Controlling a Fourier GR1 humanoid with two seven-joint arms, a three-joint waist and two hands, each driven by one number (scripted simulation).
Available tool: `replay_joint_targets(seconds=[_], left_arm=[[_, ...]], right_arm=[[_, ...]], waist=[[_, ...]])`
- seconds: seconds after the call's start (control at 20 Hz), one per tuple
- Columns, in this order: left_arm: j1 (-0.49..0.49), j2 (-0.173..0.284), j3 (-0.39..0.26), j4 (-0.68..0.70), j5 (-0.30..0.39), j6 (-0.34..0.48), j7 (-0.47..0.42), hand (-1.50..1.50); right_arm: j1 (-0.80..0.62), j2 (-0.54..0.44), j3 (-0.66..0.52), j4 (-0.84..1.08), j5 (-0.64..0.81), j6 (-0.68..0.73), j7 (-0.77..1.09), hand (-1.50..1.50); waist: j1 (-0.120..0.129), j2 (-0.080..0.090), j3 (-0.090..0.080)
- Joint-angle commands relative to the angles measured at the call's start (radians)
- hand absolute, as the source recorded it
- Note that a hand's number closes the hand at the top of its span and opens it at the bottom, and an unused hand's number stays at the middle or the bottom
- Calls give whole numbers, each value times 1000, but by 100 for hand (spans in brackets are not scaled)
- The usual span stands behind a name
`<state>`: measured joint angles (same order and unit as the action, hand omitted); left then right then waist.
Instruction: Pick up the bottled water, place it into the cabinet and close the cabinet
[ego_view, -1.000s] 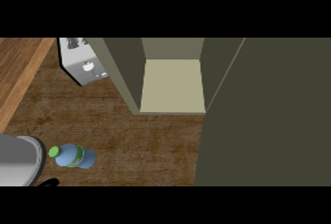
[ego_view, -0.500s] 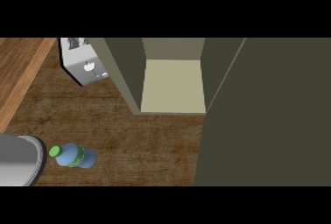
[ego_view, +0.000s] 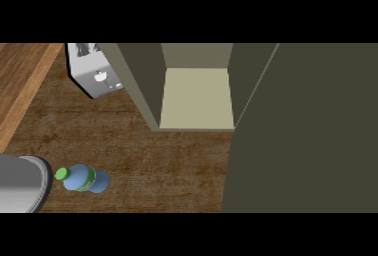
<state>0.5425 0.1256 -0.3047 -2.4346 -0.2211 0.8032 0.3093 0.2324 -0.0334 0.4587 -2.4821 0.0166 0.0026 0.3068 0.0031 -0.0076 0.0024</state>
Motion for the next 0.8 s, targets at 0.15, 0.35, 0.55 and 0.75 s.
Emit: replay_joint_targets(seconds=[0.15, 0.35, 0.55, 0.75], left_arm=[[56, 35, -22, -175, -88, 31, 21, -150], [17, 84, 64, -141, -38, 16, 44, -150], [-23, 70, 59, -39, -11, 24, 6, -150], [-58, 47, 61, 32, -33, 44, -9, -150]], right_arm=[[28, -10, 86, -71, 129, -46, 5, -150], [23, -36, 107, -116, 144, -71, 46, -150], [14, -70, 106, -112, 153, -79, 32, -150], [87, -109, 115, -104, 119, -79, -51, -150]], waist=[[-4, 0, -1], [-8, 2, -2], [-8, 3, -3], [-14, 3, -2]])
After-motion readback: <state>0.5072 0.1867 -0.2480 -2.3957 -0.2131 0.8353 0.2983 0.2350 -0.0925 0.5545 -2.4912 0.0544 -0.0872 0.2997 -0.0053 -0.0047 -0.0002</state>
